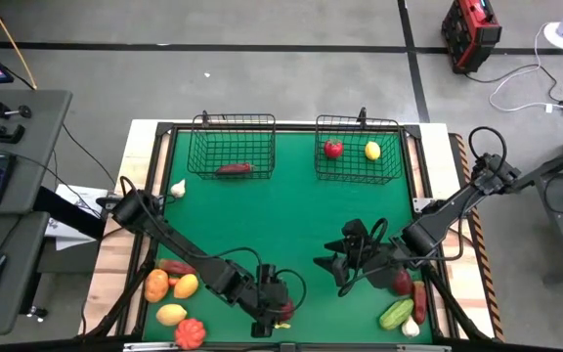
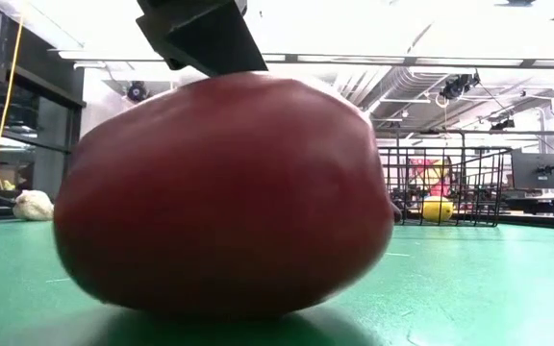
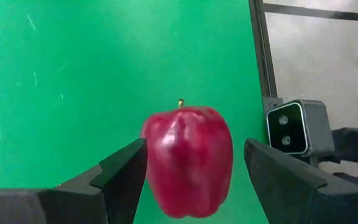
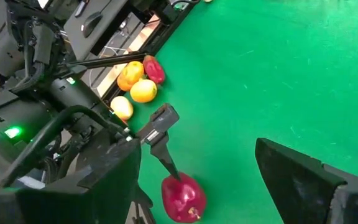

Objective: Sort produce into baskets
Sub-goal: Put the left red apple into the right wire basket

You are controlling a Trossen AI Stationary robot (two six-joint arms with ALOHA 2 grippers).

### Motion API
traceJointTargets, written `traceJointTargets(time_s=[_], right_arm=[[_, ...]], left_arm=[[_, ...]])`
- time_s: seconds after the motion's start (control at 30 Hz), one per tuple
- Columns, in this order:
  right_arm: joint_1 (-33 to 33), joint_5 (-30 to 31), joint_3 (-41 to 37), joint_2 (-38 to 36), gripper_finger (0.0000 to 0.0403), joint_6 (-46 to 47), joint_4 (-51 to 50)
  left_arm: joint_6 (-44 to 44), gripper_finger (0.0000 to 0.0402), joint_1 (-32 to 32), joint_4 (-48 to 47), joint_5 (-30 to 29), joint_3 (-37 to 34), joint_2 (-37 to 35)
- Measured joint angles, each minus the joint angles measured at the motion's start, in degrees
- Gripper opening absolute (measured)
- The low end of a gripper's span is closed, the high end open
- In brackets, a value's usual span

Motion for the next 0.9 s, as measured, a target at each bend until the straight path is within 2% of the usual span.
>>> traceJointTargets(time_s=[0.4, 0.57, 0.9], right_arm=[[0.0, 0.0, 0.0, 0.0, 0.0309, 0.0, -0.9], [0.0, 0.0, 0.0, 0.0, 0.0309, 0.0, -1.1], [0.0, 0.0, 0.0, 0.0, 0.0309, 0.0, -2.1]], left_arm=[[-2.9, 0.0258, -0.3, 3.2, 3.1, 0.0, 4.1], [-3.3, 0.0258, -0.3, 5.7, 2.8, 0.3, 6.3], [-4.3, 0.0258, -0.4, 4.7, 1.6, 0.3, 8.2]])
